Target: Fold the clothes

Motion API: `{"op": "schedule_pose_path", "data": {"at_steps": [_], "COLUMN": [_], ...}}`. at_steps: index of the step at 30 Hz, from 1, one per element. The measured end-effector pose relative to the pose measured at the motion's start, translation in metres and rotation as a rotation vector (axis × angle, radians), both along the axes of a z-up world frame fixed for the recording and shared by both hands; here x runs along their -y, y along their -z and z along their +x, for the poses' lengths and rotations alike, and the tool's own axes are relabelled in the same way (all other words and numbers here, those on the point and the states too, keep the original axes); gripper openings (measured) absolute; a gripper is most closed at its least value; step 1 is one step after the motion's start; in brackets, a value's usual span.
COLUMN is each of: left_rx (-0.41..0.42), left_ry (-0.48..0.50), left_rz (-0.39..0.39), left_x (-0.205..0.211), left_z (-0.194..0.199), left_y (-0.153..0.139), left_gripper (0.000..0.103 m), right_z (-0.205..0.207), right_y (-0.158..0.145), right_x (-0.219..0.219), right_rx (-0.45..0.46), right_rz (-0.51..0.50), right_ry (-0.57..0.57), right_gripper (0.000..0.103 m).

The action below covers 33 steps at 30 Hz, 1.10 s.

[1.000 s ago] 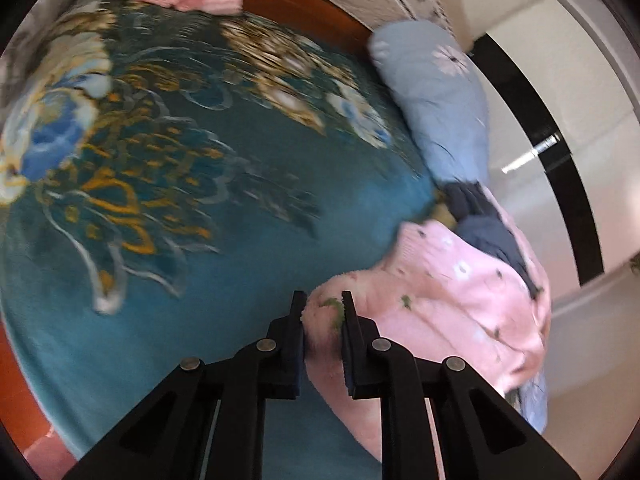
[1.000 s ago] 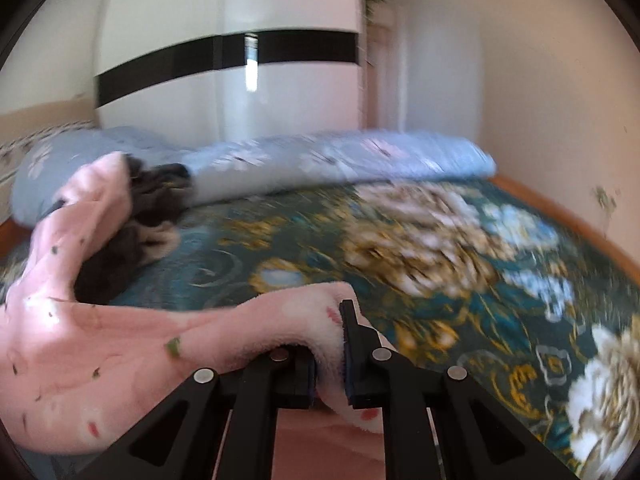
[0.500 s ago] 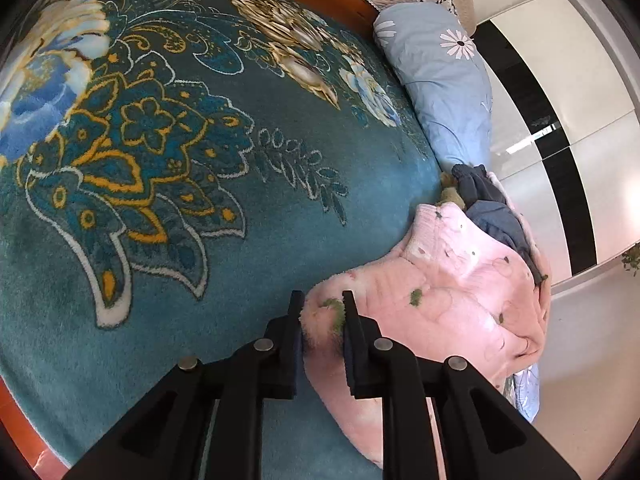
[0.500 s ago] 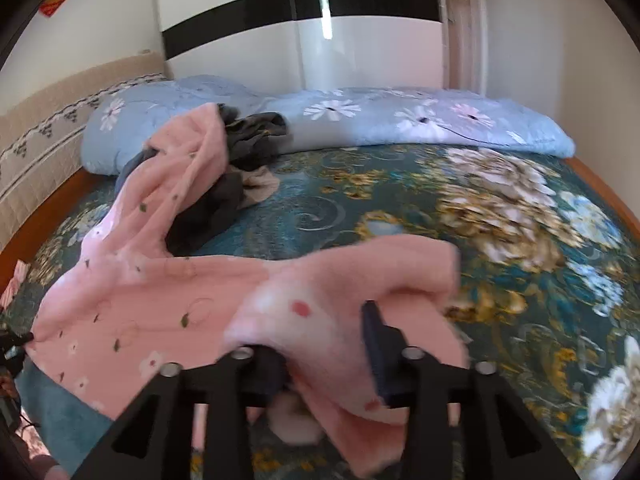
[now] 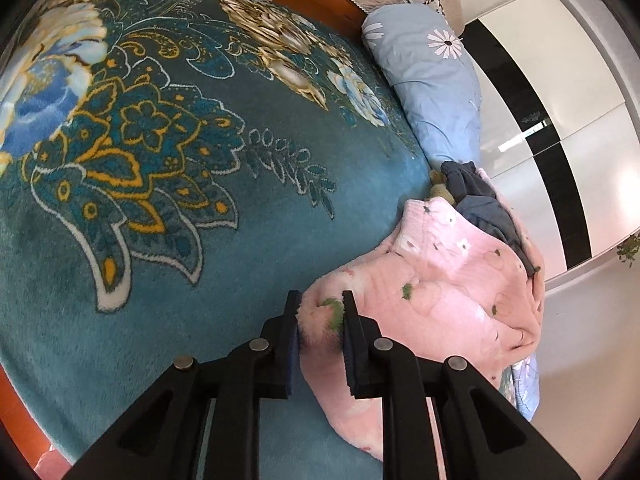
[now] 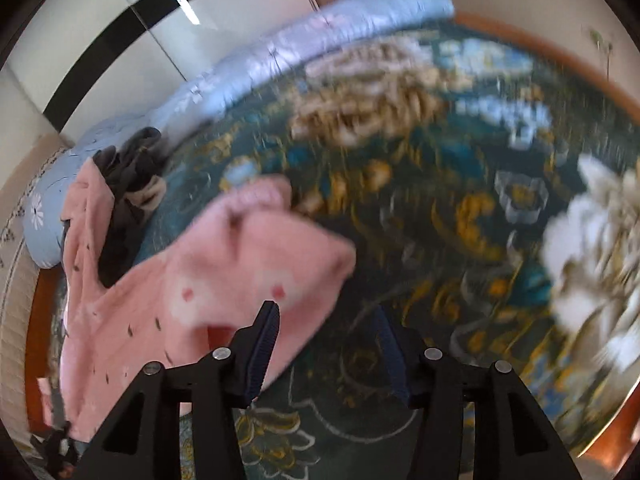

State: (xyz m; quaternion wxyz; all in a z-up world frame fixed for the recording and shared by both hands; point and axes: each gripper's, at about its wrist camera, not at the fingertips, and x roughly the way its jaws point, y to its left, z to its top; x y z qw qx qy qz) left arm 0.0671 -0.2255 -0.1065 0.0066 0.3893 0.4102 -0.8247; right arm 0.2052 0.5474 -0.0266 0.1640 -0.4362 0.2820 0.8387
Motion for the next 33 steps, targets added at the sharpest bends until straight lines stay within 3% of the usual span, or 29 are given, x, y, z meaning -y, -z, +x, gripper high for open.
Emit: {"op": "schedule_pose_path", "data": {"at_steps": [4,10,12,13,15,17,23,25,29,33], "left_rx": [0.007,0.01,0.014,0.016,0.018,0.02,0.018,0.015,0.023,0.044], "left_ry": [-0.003,0.003,0.003,0.003,0.004,0.006,0.017,0.018,0.006,0.002], "left_rz": [0.005,-0.012,-0.02,-0.025,-0.036,-0.041,-0.085,-0.097,-0.091,-0.082], "left_x": [-0.001,-0.003,-0.003,-0.004,-0.005,-0.004,-0.002,-0.002,-0.001,0.001], "left_z": [0.001,0.002,0.002,0.002,0.001,0.0,-0.007,-0.01,-0.01,-0.011], "left_y": [0.001,-0.002,-0.002,-0.003,-0.004,-0.005,-0.015,-0.018,-0.015,-0.01], "left_gripper": [0.017,0.017,0.017,0.017,0.017,0.017,0.018,0.018,0.018,0.02], "right_z": [-0.015,-0.032,-0.032,-0.032,-0.031,-0.031,-0.021,-0.022,-0.015,-0.003], "right_y": [0.017,0.037,0.037,0.036,0.032,0.019,-0.047,-0.063,-0.067,-0.034], "right_x": [0.028,0.058,0.061,0.06,0.056,0.048,-0.001,-0.018,-0.057,-0.08], "right_rx": [0.012,0.068,0.071,0.07,0.072,0.075,0.094,0.103,0.096,0.152], "right_rz": [-0.063,-0.05,-0.027,-0.023,-0.005,0.089,0.633,0.754,0.757,0.696], "right_ry": [-0.103,-0.096,-0.081,-0.079,-0.078,-0.077,0.074,0.133,0.2,0.208], "right_gripper": [0.053,0.051,0.029,0.012,0.008,0.008,0.007,0.007,0.007,0.007]}}
